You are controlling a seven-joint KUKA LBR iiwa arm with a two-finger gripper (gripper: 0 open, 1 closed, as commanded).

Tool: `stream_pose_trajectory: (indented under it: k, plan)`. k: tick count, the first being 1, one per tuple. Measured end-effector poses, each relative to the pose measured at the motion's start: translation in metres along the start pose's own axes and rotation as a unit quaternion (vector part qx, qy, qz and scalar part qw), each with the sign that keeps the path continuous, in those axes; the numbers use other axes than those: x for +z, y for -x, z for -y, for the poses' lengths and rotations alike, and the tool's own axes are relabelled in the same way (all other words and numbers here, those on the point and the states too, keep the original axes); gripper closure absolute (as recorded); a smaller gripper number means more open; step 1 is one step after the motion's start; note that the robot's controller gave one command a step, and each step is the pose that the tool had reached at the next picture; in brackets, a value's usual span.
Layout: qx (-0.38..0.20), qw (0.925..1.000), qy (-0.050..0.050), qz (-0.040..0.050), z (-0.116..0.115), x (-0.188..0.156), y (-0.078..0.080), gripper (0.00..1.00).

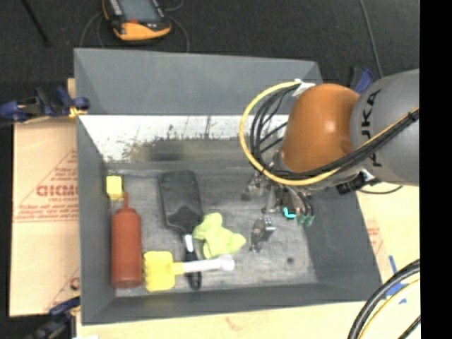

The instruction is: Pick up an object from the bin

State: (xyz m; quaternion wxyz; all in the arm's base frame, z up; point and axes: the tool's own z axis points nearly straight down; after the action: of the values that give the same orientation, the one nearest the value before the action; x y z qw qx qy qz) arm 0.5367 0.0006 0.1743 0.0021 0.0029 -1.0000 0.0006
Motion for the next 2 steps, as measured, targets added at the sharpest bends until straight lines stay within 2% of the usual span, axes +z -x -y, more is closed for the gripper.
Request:
stream_pose_trajectory:
  k: [1,2]
  plan:
    - [0.000,1.0000,0.000,0.0030,0.000,-0.004,0.001,0.00]
    - [-0.035,0.9994,-0.001,0.0061,-0.039,0.038,-0.012,0.00]
